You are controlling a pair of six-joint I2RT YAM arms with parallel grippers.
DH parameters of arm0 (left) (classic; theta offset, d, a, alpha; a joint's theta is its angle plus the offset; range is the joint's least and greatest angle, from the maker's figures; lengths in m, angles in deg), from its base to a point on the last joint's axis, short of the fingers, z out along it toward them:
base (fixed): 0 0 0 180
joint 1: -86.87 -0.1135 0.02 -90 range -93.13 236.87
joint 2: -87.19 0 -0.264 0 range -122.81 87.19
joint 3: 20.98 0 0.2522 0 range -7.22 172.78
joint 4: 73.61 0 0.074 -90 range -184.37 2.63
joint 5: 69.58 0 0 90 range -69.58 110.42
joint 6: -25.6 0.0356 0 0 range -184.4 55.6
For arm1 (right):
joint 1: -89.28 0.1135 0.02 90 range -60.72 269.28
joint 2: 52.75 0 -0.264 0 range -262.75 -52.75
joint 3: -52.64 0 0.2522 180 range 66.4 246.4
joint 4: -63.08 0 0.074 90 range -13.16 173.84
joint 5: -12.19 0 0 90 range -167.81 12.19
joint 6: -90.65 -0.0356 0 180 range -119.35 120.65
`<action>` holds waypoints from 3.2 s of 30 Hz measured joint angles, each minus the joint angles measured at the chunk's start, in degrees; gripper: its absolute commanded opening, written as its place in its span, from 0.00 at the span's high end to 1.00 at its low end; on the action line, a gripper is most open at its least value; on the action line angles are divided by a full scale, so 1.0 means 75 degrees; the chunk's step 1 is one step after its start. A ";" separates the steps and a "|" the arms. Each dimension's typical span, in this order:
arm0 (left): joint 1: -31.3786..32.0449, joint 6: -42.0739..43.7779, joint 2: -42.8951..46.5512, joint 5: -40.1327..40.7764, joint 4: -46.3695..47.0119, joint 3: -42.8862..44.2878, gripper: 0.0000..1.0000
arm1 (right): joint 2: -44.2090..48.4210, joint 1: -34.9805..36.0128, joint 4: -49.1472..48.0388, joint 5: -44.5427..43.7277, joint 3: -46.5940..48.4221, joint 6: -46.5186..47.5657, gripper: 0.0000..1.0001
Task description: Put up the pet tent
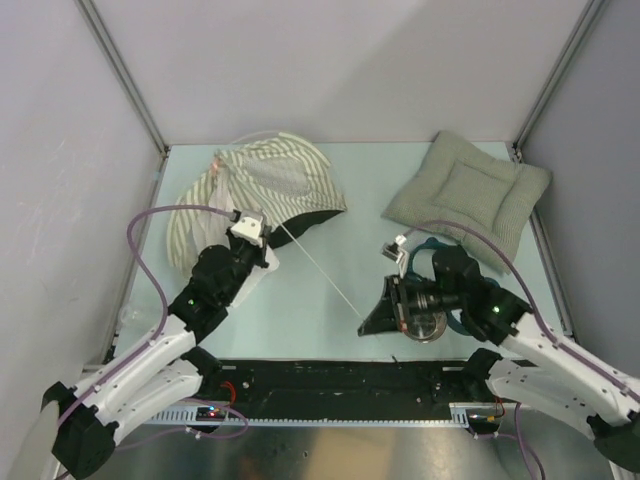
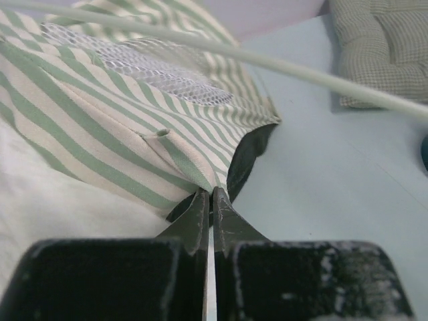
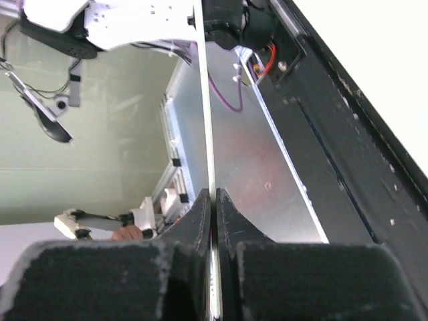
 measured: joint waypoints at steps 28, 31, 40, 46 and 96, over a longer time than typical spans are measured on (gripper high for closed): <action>0.1859 0.0548 0.0600 -0.0172 -0.0644 -0.0093 1.00 | -0.3681 -0.0105 -0.6484 -0.1967 0.0542 -0.0749 1.00; 0.2127 0.0376 0.0699 -0.0140 -0.0860 -0.0093 1.00 | -0.4077 -0.0099 -0.6933 -0.2171 0.0740 -0.0667 1.00; 0.2760 0.0015 0.0871 0.0210 -0.1291 -0.0093 1.00 | -0.5138 -0.0140 -0.7577 -0.2384 0.1763 -0.0408 1.00; 0.2871 -0.0067 0.1011 0.0402 -0.1346 -0.0093 1.00 | -0.5406 -0.0227 -0.7644 -0.2363 0.2081 -0.0239 1.00; 0.3585 -0.0396 0.0586 0.0157 -0.2623 -0.0367 1.00 | -0.7291 -0.0828 -0.7463 -0.3246 0.4156 0.0758 1.00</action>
